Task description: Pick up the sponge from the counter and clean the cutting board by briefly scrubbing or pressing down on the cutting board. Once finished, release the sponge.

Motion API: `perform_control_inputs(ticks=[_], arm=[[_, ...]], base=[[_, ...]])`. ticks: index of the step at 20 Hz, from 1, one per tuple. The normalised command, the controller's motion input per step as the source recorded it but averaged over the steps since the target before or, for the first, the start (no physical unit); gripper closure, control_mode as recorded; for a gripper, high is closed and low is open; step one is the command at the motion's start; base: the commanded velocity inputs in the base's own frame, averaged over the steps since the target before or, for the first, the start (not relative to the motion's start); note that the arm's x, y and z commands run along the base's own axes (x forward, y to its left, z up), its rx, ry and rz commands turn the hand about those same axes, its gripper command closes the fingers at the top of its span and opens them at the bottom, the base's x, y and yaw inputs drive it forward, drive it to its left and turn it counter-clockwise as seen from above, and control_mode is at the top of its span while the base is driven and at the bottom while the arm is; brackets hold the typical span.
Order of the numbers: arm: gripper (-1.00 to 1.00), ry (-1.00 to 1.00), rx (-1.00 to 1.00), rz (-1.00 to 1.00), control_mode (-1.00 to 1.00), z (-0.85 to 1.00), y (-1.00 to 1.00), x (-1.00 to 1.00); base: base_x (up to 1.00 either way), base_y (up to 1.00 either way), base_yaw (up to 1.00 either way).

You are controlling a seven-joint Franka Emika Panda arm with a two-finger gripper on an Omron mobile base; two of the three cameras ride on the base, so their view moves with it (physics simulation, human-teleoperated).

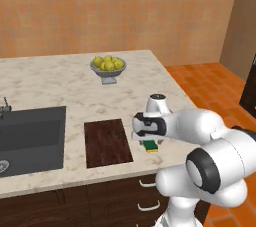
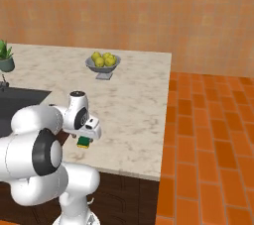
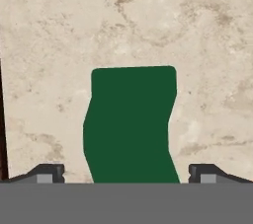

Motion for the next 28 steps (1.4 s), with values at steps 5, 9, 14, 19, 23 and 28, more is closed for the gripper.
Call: perform_control_inputs(ticks=[5,9,14,19,23,28], arm=[[-1.0,0.0,0.0,0.0,-1.0,-0.15,0.0,0.25],[-1.0,0.0,0.0,0.0,-1.0,-0.09,0.0,0.16],[1.0,0.01,0.0,0.0,-1.0,-0.26,0.0,0.13],[1.0,0.02,0.0,0.0,-1.0,-0.15,0.0,0.01],[1.0,0.0,0.0,0.0,-1.0,0.0,0.0,0.0],[1.0,0.0,-0.01,0.0,-1.0,0.13,0.1,0.0]], base=[[0.0,0.0,0.0],[0.0,0.0,0.0],[0.0,0.0,0.0],[0.0,0.0,0.0],[0.0,0.0,0.0],[0.0,0.0,0.0]])
